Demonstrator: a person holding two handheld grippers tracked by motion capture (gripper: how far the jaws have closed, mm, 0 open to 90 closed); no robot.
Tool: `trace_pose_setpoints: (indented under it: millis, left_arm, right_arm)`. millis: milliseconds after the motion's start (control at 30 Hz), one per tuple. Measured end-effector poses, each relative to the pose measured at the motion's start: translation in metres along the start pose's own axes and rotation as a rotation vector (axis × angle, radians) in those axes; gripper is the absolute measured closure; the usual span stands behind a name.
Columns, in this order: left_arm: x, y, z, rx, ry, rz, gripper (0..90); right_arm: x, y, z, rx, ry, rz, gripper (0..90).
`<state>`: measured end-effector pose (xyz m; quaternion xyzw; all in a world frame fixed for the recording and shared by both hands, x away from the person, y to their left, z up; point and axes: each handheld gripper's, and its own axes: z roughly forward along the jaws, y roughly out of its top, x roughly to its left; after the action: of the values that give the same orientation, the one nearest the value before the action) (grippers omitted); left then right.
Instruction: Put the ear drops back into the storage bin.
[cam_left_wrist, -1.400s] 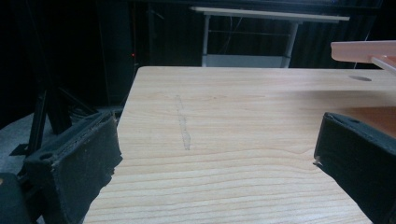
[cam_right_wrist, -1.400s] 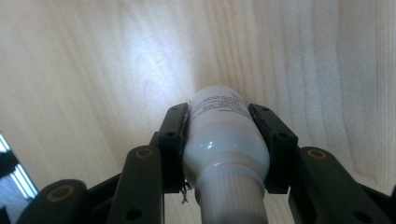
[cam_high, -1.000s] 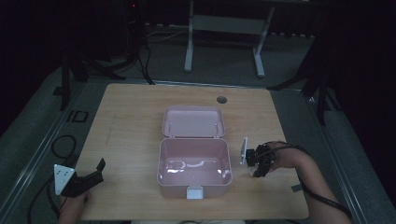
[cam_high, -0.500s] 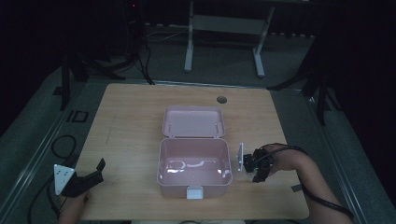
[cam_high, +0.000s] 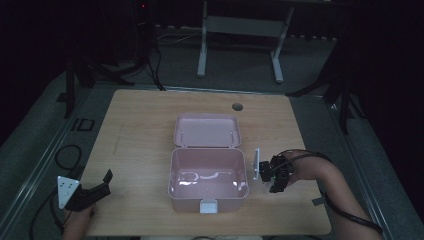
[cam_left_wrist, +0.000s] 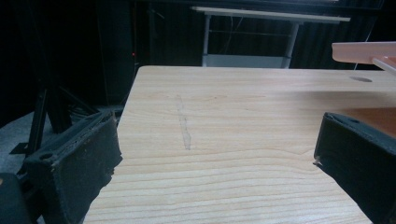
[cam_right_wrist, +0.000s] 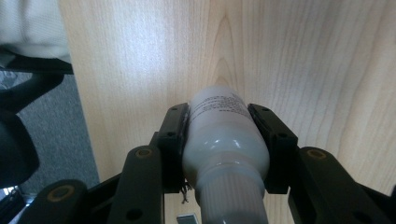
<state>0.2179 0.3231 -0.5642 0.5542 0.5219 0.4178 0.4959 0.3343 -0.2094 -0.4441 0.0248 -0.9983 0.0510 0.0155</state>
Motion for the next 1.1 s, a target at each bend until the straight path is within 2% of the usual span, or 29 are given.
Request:
trace_pose_setpoints:
  millis: [267,400,733,800,1100]
  left_arm:
    - [0.000,0.000,0.000,-0.002,-0.004,-0.002,0.4]
    - [0.000,0.000,0.000,-0.003,-0.005,-0.001,0.4]
    - [0.000,0.000,0.000,-0.004,-0.005,-0.001,0.4]
    - [0.000,0.000,0.000,-0.004,-0.005,-0.001,0.4]
    - [0.000,0.000,0.000,-0.005,-0.003,0.000,0.4]
  right_arm:
    - [0.002,-0.001,-0.015,-0.007,-0.004,0.000,59.7]
    - [0.001,0.000,-0.022,-0.017,-0.025,0.010,59.6]
    - [-0.001,0.004,-0.047,0.000,-0.036,0.014,59.7]
    - [-0.001,0.006,-0.055,-0.005,-0.040,0.013,59.7]
    - [0.000,0.016,-0.070,-0.015,-0.039,0.014,59.7]
